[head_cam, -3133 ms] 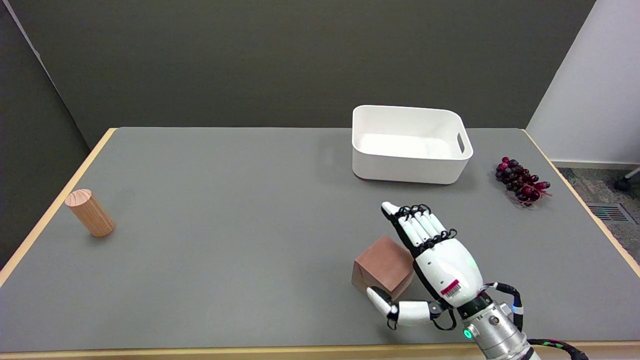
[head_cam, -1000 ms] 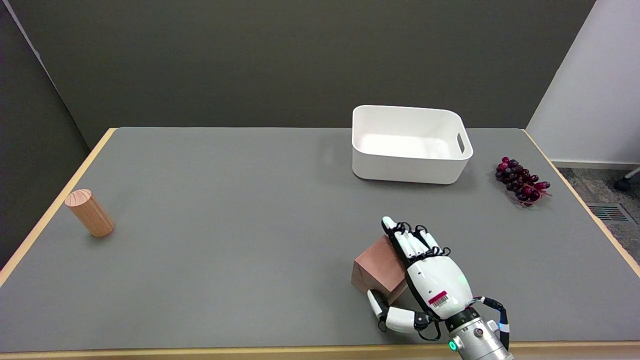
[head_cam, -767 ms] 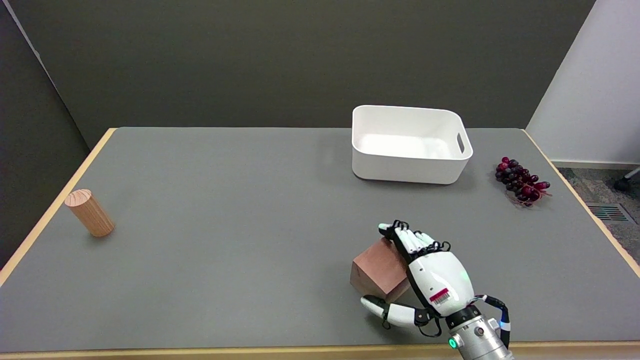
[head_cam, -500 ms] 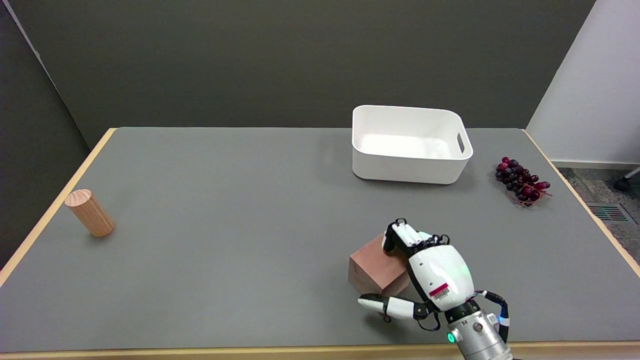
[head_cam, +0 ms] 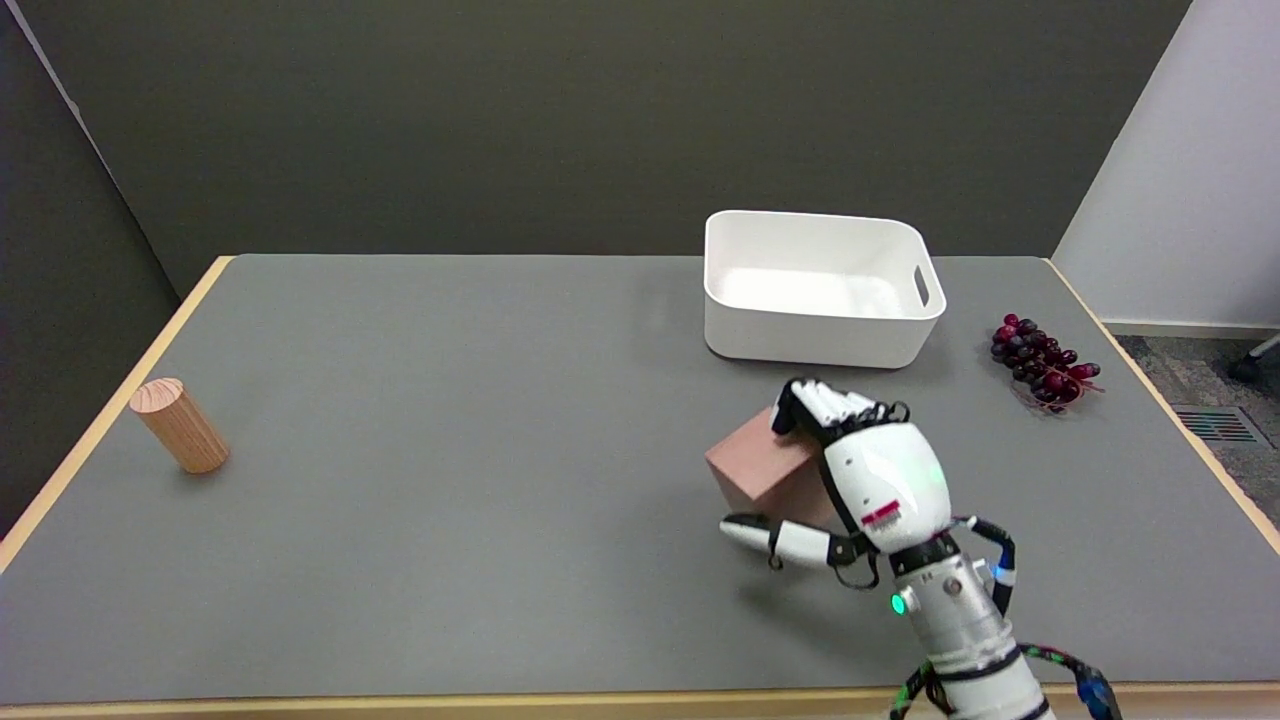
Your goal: Pick up wooden cube.
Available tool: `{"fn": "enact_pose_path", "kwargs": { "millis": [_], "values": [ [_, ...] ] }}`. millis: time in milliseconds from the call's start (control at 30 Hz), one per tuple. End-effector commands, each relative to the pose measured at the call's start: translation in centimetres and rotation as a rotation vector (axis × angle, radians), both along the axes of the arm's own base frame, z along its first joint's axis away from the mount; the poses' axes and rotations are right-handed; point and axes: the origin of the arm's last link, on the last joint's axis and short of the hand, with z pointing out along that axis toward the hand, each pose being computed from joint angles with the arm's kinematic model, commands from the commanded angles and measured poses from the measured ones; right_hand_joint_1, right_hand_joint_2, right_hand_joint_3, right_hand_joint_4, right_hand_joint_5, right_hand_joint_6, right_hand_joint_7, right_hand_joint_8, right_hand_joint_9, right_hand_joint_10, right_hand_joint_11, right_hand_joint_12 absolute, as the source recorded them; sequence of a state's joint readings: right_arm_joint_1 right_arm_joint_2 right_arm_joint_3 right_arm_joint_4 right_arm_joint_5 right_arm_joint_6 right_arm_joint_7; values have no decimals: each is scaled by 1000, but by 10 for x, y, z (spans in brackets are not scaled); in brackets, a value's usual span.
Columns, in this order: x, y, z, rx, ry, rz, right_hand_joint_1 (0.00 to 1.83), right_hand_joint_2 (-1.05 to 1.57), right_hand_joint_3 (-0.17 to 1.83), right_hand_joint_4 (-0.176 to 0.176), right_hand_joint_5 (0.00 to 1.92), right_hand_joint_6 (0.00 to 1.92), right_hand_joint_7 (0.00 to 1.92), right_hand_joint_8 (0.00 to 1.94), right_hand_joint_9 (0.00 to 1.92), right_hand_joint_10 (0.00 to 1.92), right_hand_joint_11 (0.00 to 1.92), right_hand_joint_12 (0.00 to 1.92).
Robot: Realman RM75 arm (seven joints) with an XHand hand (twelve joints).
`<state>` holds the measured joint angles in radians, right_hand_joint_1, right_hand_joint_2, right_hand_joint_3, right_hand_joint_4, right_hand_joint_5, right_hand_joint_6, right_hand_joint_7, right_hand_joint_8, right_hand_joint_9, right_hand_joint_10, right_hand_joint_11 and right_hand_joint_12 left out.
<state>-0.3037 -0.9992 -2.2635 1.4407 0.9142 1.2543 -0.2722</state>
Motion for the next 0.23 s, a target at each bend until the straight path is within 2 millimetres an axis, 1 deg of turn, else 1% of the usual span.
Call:
{"fn": "enact_pose_path", "kwargs": {
  "millis": [33,200,233],
  "values": [
    [58,-73,45,-64,89,140,1155,1311,65,-176,417,1548,758,1601,804,1404,759,1921],
    [85,-97,74,-132,132,172,1158,1305,68,-176,424,1543,763,1593,806,1402,758,1921],
    [94,-104,83,-153,148,185,1159,1303,70,-176,426,1541,764,1591,806,1402,757,1921]
  ]
}}
